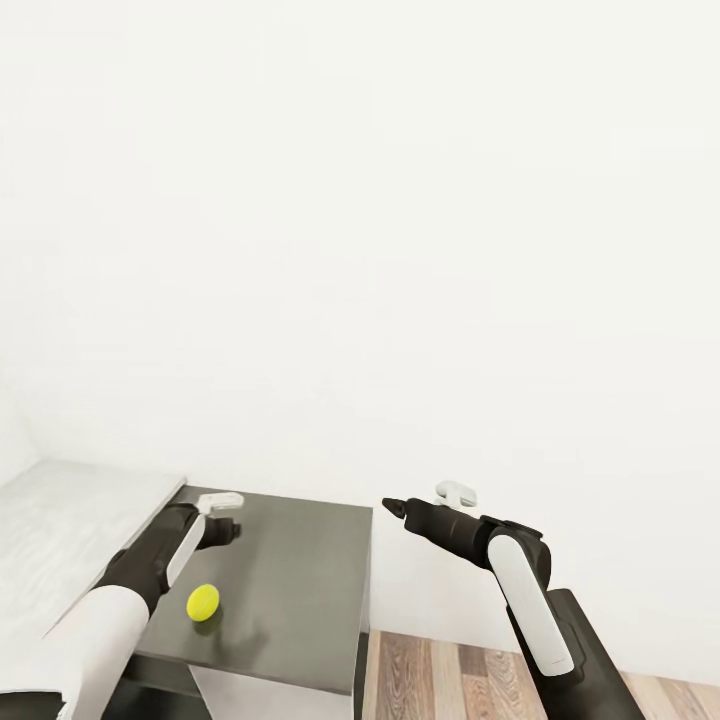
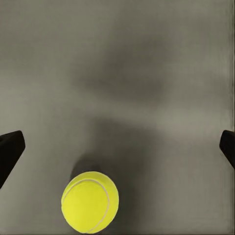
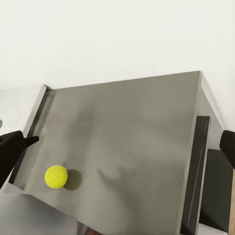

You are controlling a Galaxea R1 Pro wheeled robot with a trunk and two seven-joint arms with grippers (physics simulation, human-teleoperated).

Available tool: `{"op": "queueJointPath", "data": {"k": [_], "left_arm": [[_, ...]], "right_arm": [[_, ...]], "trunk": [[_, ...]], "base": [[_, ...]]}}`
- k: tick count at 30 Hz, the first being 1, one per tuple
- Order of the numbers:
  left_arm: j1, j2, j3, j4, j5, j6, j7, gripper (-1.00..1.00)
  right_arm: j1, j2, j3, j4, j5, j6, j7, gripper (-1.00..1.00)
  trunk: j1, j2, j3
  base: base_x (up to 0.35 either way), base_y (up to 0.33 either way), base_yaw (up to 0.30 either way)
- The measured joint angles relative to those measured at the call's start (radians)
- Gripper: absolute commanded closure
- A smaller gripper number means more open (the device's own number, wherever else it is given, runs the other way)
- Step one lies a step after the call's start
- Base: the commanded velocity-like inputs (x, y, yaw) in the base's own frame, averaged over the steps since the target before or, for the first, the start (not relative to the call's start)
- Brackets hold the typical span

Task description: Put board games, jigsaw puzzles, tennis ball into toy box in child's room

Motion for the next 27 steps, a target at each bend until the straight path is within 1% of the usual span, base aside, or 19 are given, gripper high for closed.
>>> {"op": "queueJointPath", "data": {"k": [4, 7, 11, 23, 25, 27], "left_arm": [[0.0, 0.001, -0.002, 0.001, 0.002, 0.0, -0.026, -1.0], [0.0, 0.001, -0.004, 0.001, 0.002, 0.001, -0.033, -1.0], [0.0, 0.0, -0.003, 0.001, 0.003, 0.002, -0.036, -1.0], [0.0, 0.002, 0.0, 0.004, 0.002, 0.005, -0.038, -1.0], [0.0, 0.003, 0.0, 0.01, 0.001, 0.005, -0.038, -1.0], [0.0, 0.005, 0.002, 0.033, 0.001, 0.003, -0.038, -1.0]], "right_arm": [[0.0, 0.0, 0.0, 0.0, 0.0, 0.0, 0.0, -1.0], [0.0, 0.0, 0.0, 0.0, 0.0, 0.0, 0.0, -1.0], [0.0, 0.001, 0.0, 0.0, 0.0, 0.0, 0.0, -1.0], [0.0, 0.001, 0.0, 0.0, 0.0, 0.0, 0.001, -1.0], [0.0, 0.001, 0.0, 0.0, 0.0, 0.0, 0.001, -1.0], [0.0, 0.0, 0.0, 0.0, 0.0, 0.0, 0.001, -1.0]], "trunk": [[0.0, 0.0, 0.0], [0.0, 0.0, 0.0], [0.0, 0.0, 0.0], [0.0, 0.0, 0.0], [0.0, 0.0, 0.0], [0.0, 0.0, 0.0]], "base": [[-0.087, 0.0, 0.0], [-0.233, 0.0, 0.0], [-0.114, 0.0, 0.0], [-0.014, 0.0, 0.0], [0.0, 0.0, 0.0], [0.0, 0.0, 0.0]]}}
